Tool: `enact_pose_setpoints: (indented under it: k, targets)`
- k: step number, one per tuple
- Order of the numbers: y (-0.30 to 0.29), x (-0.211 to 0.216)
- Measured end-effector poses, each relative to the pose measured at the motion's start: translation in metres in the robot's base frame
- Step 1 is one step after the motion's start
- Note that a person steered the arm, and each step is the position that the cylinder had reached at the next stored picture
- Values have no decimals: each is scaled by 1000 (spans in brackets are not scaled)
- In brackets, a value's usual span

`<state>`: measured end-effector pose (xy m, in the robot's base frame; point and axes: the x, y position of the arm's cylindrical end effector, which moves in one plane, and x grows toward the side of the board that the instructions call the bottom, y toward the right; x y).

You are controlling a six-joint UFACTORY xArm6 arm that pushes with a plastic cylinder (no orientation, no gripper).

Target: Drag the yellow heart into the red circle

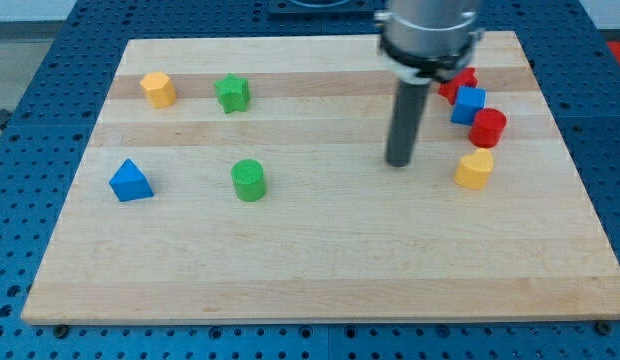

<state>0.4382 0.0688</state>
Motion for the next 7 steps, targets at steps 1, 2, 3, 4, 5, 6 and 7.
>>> enact_pose_setpoints:
  k: [1, 2, 3, 4, 5, 6, 7]
  targets:
    - [-18, 30]
    - [-13, 60]
    - [19, 61]
    - [54, 50]
    - [84, 40]
    - [101, 35]
    - [101, 42]
